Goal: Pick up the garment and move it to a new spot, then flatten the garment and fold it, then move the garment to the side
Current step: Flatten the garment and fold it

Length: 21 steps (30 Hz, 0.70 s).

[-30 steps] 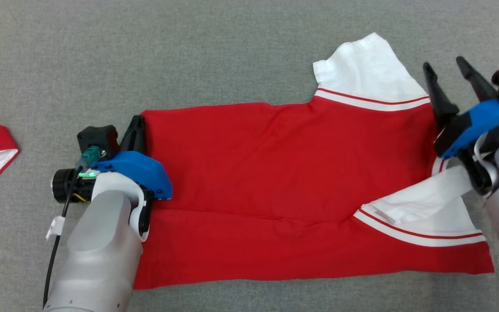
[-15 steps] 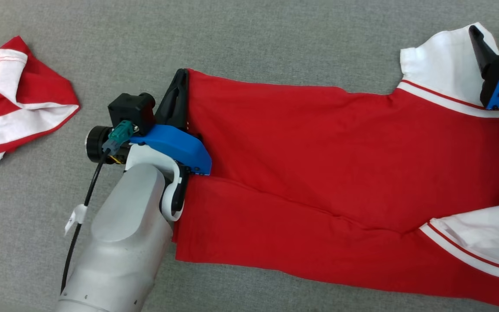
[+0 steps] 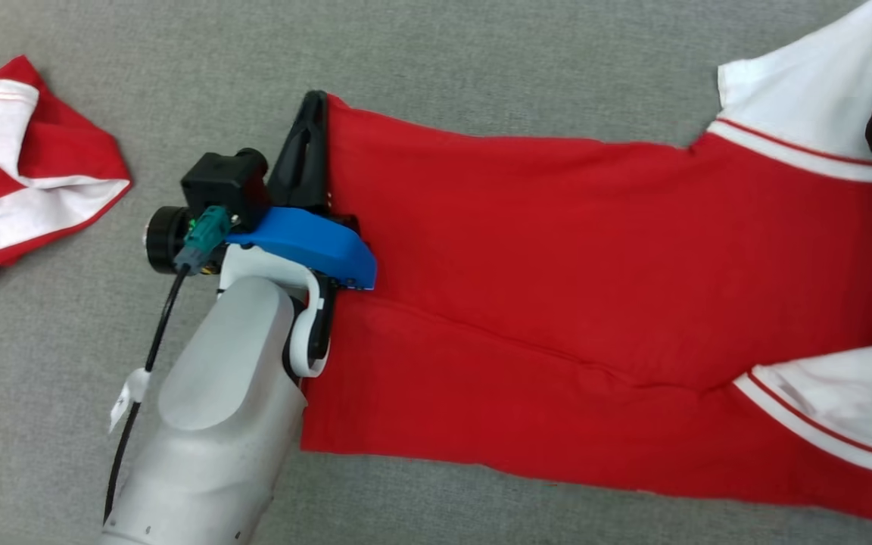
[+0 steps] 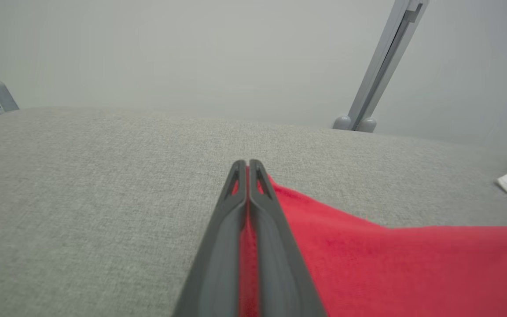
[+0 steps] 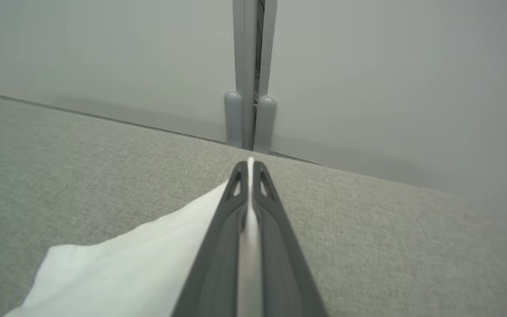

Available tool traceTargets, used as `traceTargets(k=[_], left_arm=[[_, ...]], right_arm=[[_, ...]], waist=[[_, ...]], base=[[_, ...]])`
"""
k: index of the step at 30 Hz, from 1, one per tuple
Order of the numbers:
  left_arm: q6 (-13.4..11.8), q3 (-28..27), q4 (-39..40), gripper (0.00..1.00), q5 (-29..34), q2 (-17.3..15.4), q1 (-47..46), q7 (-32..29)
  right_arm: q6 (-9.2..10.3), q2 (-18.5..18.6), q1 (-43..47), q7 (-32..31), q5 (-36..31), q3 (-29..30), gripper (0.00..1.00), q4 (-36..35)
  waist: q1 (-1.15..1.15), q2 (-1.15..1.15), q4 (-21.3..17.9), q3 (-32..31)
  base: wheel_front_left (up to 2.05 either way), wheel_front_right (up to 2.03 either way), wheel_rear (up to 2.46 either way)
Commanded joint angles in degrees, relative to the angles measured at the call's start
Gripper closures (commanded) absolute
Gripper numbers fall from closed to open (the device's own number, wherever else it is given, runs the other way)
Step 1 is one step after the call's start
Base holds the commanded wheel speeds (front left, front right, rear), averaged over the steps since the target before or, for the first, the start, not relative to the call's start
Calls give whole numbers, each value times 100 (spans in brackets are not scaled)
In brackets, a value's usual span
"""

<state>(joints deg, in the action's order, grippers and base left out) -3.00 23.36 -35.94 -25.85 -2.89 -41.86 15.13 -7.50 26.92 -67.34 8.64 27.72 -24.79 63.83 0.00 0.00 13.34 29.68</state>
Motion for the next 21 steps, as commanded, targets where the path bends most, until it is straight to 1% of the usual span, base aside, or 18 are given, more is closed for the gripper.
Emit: traceTargets(k=[1,4,6,8,9,10,11,14,17,21], left_arm=[[-17,-138,113,100,129,2,79,2],[1,-437,288,100,358,-2,250,1],[33,-639,381,100,485,1,389,1],[51,-854,426,100,596,1,540,2],[51,-854,426,100,596,1,540,2],[93,-1080,460,100,701,-7,700,2],[93,-1080,460,100,701,-7,700,2],[172,-1383,510,100,868,-2,968,1],[309,-1663,555,100,993,-1,1280,1],[443,-1879,566,100,1101,1,1737,1]], right_arm=[[0,-73,-67,245,121,91,100,40],[1,-124,60,564,227,228,100,-13],[0,-185,235,638,294,327,100,-139],[0,-214,407,660,374,505,100,-447],[0,-214,407,660,374,505,100,-447],[0,-265,712,657,466,756,100,-857],[0,-265,712,657,466,756,100,-857],[0,-394,1342,657,532,1013,100,-1453],[0,-518,1991,655,618,1103,100,-1968],[0,-663,2885,655,828,1156,100,-2460]], waist=[[0,0,-100,-76],[0,0,-266,-217],[0,0,-403,-341],[0,0,-557,-463],[0,0,-557,-463],[0,0,-708,-591],[0,0,-708,-591],[0,0,-925,-823],[0,0,-1106,-1045],[0,0,-1301,-1334]], base=[[0,0,0],[0,0,0],[0,0,0],[0,0,0],[0,0,0],[0,0,0],[0,0,0],[0,0,0],[0,0,0],[0,0,0]])
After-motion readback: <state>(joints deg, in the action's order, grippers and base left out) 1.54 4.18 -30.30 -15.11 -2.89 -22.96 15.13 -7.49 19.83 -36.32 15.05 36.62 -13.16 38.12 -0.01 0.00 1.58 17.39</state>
